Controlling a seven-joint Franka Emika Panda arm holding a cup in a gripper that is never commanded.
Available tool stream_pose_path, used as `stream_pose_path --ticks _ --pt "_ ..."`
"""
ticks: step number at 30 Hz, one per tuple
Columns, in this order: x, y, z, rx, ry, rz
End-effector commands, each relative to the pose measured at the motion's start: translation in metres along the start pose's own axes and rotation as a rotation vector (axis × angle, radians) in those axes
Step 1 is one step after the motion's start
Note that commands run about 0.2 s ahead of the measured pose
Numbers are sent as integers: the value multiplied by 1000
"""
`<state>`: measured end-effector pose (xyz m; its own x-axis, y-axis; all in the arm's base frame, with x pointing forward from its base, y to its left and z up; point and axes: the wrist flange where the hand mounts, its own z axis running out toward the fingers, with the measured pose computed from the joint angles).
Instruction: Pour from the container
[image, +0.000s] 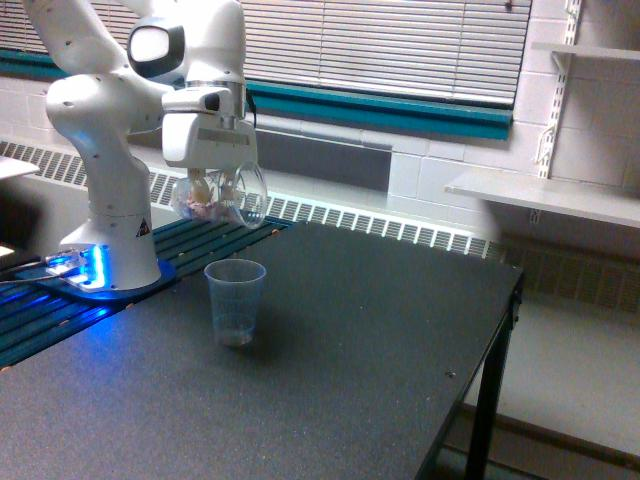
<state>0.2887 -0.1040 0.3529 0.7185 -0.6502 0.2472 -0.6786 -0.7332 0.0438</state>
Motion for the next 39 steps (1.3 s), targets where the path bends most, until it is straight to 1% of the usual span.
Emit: stream_pose_path --ticks 1,10,15,28,39 --pt "-16 2 7 -29 -38 58" --pt "-22 12 3 -58 -64 75" --pt "-26 12 0 -64 -72 74" --pt "-41 3 1 -87 -118 29" --pt "-57 -9 2 -128 -141 -48"
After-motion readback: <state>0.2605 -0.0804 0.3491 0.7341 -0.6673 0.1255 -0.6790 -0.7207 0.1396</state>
